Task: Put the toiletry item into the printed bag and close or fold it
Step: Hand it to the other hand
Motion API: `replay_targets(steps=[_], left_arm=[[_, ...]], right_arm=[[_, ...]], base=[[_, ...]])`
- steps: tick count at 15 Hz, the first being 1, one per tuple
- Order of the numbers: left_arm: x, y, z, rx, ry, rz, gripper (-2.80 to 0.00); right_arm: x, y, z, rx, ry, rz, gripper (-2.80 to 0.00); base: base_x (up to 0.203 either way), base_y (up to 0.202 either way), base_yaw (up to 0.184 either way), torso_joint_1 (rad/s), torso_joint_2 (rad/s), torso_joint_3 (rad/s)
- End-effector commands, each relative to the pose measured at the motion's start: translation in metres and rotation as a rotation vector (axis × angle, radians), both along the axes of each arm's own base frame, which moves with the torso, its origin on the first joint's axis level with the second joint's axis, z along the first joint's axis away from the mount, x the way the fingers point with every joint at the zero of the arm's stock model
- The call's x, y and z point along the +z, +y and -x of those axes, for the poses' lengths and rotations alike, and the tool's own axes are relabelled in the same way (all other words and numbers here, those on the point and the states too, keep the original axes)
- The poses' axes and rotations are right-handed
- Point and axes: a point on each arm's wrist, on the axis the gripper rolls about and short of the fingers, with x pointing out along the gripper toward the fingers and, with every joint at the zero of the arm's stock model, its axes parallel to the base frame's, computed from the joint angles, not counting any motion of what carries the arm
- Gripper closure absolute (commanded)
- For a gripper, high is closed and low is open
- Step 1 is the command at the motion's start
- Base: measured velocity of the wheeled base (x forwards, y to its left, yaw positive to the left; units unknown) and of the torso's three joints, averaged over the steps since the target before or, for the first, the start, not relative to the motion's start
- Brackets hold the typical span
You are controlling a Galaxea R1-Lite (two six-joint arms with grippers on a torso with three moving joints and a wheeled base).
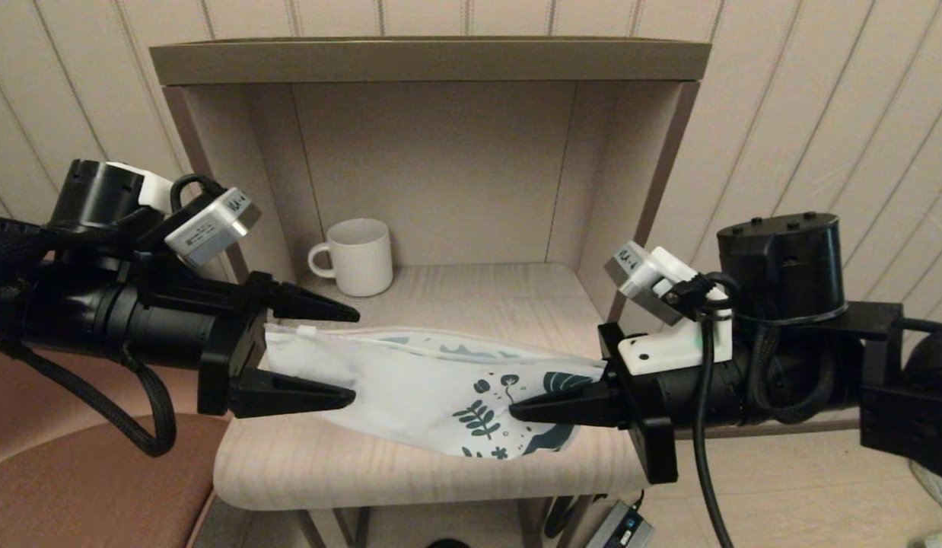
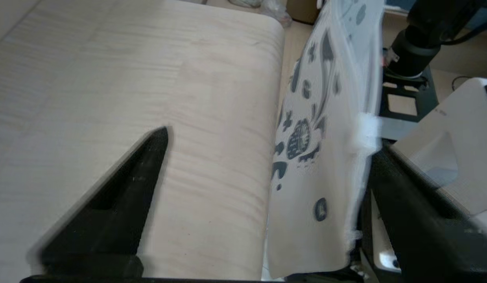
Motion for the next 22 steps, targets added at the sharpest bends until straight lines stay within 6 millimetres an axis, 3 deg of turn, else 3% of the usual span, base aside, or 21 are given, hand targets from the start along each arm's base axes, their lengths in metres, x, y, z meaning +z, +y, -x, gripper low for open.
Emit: replay_targets(steps=[1,22], left_arm=[[-0.001,-0.0004,-0.001,-0.007,0.009,0.004,0.0],[-0.0065,-0.002,-0.003,-0.016,0.023,0.002,0.0]], right_arm=[[-0.0002,0.0005,-0.0003,0.004,-0.002,-0.001,0.0],[0.0017,0.0066,-0.0029,-0.069,-0.038,0.034,0.0]], base=[[0.0,0.0,0.0,0.0,0.0,0.0],[0.0,0.0,0.0,0.0,0.0,0.0]])
